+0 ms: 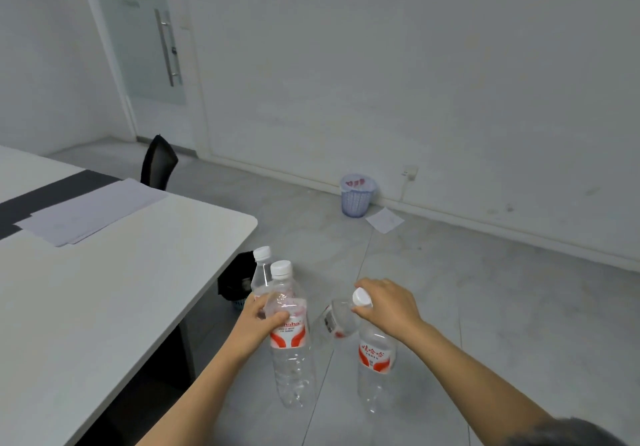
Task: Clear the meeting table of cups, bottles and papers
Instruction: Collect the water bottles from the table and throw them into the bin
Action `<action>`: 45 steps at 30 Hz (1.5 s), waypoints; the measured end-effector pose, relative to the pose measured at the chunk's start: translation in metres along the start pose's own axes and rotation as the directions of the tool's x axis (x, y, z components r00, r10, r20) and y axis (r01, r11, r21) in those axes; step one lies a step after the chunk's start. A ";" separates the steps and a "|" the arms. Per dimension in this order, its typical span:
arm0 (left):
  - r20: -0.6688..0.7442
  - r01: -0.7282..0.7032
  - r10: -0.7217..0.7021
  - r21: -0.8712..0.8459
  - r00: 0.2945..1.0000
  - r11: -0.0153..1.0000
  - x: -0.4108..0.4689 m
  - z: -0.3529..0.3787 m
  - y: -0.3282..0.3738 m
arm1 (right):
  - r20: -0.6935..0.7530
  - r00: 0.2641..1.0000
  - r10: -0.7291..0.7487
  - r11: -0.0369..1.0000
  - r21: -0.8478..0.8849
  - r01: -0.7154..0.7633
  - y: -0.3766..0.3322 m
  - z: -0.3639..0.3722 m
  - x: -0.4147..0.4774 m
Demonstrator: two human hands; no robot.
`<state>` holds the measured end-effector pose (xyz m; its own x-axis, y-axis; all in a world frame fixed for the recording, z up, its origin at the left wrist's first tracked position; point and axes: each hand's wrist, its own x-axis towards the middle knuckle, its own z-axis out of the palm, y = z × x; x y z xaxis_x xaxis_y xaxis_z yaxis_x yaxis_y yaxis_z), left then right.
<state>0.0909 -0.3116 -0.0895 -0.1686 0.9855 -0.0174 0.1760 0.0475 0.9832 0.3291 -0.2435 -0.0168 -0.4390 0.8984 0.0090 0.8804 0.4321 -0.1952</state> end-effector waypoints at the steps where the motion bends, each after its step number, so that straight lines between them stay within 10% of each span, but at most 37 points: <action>1: -0.011 -0.009 0.009 -0.005 1.000 1.000 0.020 -0.003 -0.001 | 0.005 1.000 0.012 1.000 0.000 -0.012 0.006 0.002 0.019; 13: -0.154 0.089 -0.096 -0.052 0.983 0.995 0.218 0.030 -0.026 | -0.030 0.994 0.106 0.994 0.026 -0.105 0.122 0.025 0.230; 23: -0.336 0.078 -0.138 -0.186 0.932 0.979 0.358 0.057 0.006 | 0.035 0.993 -0.113 0.991 0.076 0.110 0.169 0.035 0.410; 45: -0.659 0.146 -0.305 -0.285 0.688 0.947 0.545 -0.157 -0.090 | 0.406 0.786 -0.466 0.869 0.044 0.492 -0.018 0.177 0.744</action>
<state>-0.1693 0.1956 -0.1588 -0.8085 0.5563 -0.1919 -0.1345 0.1429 0.9806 -0.0448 0.4035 -0.1801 -0.8282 0.4733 -0.3003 0.5412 0.8146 -0.2087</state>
